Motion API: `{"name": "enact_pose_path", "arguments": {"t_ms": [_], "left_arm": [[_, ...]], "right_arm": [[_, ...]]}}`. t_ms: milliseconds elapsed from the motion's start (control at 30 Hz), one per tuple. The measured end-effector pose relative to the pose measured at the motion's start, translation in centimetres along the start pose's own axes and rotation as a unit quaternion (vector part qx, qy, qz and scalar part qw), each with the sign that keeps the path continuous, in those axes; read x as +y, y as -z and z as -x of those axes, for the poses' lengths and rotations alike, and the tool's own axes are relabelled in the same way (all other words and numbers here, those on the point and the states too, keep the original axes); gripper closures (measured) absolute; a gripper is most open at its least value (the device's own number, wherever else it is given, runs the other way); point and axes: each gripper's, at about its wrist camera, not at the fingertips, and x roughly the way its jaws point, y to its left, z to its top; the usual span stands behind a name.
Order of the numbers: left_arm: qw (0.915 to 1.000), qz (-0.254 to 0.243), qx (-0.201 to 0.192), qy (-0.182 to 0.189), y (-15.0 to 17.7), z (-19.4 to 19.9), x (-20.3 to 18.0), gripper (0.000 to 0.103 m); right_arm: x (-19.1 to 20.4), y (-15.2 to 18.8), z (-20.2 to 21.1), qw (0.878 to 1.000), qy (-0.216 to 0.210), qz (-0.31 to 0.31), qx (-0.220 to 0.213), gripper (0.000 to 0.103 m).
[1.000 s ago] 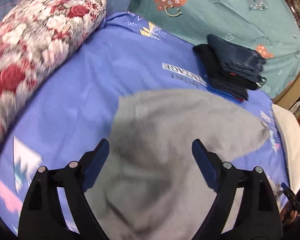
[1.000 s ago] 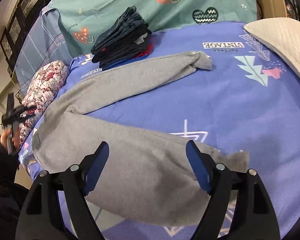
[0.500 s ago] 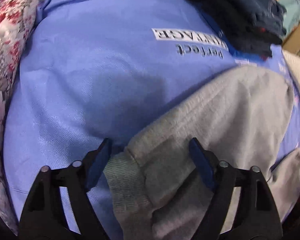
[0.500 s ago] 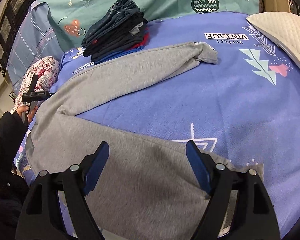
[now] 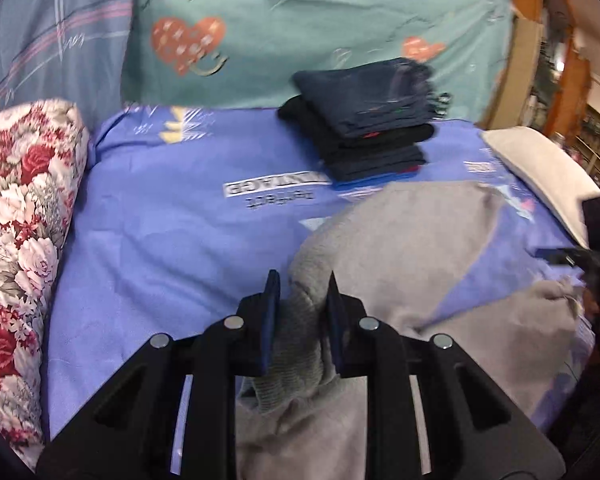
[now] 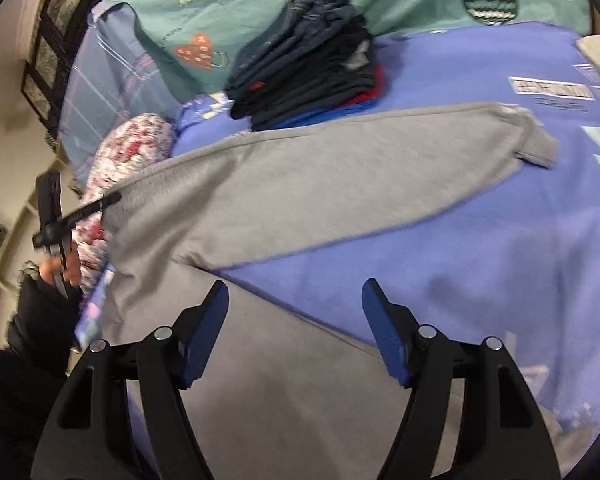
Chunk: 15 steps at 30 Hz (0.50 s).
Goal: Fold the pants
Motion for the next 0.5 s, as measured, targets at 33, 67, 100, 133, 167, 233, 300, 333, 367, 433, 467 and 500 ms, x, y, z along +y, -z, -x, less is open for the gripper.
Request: {"name": "enact_pose_path", "arguments": {"t_ms": [33,67,100,133,167,233,300,333,367,433,467,500], "left_arm": [[0.9999,-0.008,-0.002,0.01,0.7,1.0,-1.1,0.082],[0.9998,-0.015,-0.003,0.014,1.5,1.7,-2.0,0.082],[0.9997,-0.022,-0.004,0.013,2.2,2.3,-2.7,0.082],[0.9995,-0.028,-0.004,0.014,3.2,2.7,-3.3,0.082],[0.9994,-0.03,-0.002,0.016,4.2,3.1,-3.9,0.082],[0.9995,-0.023,0.009,0.021,6.2,3.5,-4.7,0.081],[0.9994,-0.015,0.021,0.024,7.9,3.6,-4.9,0.081],[0.9992,-0.01,0.028,0.028,8.6,3.6,-4.9,0.081],[0.9989,-0.009,0.034,0.032,9.2,3.7,-5.0,0.08],[0.9981,-0.011,0.047,0.038,10.2,3.9,-5.4,0.071],[0.9979,-0.011,0.05,0.039,10.7,4.1,-5.5,0.065],[0.9978,-0.003,0.052,0.04,11.2,4.4,-5.5,0.039]], "right_arm": [[0.4,-0.8,-0.9,1.0,-0.025,-0.011,0.0,0.022],[0.7,-1.4,-1.6,0.999,-0.042,-0.021,-0.001,0.018],[0.9,-2.0,-2.5,0.997,-0.064,-0.037,0.001,0.01],[1.0,-2.6,-3.6,0.994,-0.091,-0.053,0.005,0.002],[1.2,-3.3,-5.0,0.99,-0.119,-0.071,0.014,0.001],[1.6,-4.5,-8.0,0.985,-0.14,-0.099,0.03,0.001],[2.0,-5.3,-10.3,0.983,-0.144,-0.111,0.04,0.001],[2.2,-5.7,-11.9,0.981,-0.147,-0.12,0.05,0.001],[2.3,-5.8,-12.9,0.979,-0.15,-0.128,0.058,0.001],[2.4,-5.5,-14.7,0.973,-0.162,-0.15,0.073,0.001],[2.5,-5.0,-15.5,0.968,-0.173,-0.161,0.083,0.002],[2.7,-4.3,-15.9,0.965,-0.183,-0.166,0.087,0.011]]}}
